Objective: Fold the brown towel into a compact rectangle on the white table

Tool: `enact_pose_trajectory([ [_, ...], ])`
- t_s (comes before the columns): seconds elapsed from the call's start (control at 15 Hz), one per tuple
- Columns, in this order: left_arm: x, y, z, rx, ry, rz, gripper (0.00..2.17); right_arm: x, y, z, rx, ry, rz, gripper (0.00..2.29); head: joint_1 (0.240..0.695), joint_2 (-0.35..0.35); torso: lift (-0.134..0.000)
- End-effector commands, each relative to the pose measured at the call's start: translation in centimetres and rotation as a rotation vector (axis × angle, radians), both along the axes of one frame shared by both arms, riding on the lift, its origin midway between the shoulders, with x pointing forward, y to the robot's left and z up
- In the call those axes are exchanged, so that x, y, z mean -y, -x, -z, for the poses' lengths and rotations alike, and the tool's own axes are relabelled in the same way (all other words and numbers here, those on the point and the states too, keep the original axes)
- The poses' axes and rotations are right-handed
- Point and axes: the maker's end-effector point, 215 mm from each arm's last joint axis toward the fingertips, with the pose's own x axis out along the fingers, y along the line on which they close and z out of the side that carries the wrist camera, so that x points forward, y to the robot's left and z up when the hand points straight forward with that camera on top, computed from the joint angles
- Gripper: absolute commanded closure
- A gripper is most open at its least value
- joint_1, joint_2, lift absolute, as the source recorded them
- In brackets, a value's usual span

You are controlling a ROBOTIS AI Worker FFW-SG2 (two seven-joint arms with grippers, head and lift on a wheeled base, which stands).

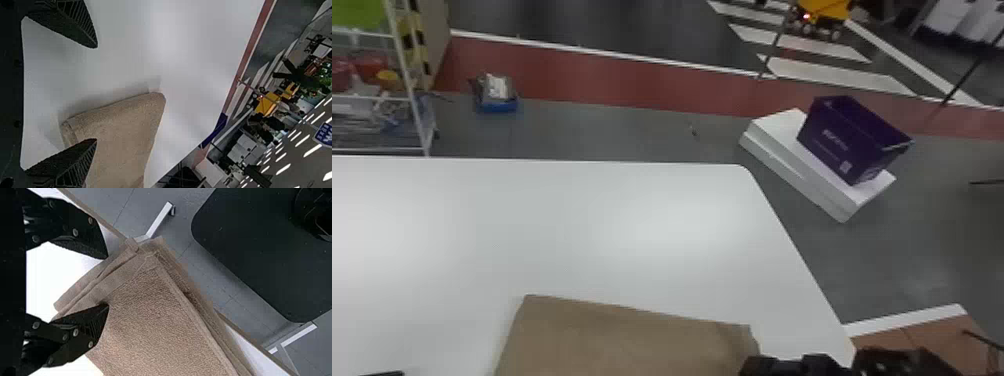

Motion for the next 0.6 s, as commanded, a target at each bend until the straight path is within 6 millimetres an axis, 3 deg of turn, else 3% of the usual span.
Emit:
enact_pose_trajectory([
  [0.0,0.0,0.0,0.0,0.001,0.003,-0.003,0.03,0.0,-0.3,-0.2,0.005,-0.007,0.013,1.12,0.695,-0.34,-0.123],
  [0.13,0.0,-0.1,-0.1,0.012,0.0,-0.001,0.03,-0.5,-0.9,-1.2,0.028,-0.047,0.026,1.7,0.695,-0.335,-0.123],
  [0.2,-0.1,-0.1,-0.1,0.012,-0.001,-0.003,0.03,-0.6,-0.9,-1.4,0.033,-0.06,0.028,1.81,0.695,-0.331,-0.123],
  [0.33,0.0,-0.1,-0.1,0.012,0.0,-0.001,0.03,-1.0,-1.0,-1.9,0.045,-0.074,0.018,1.96,0.695,-0.322,-0.123],
  [0.53,0.0,-0.1,-0.2,0.013,0.0,0.0,0.03,-2.4,-2.2,-6.6,0.124,-0.183,0.022,1.96,0.695,-0.31,-0.123],
])
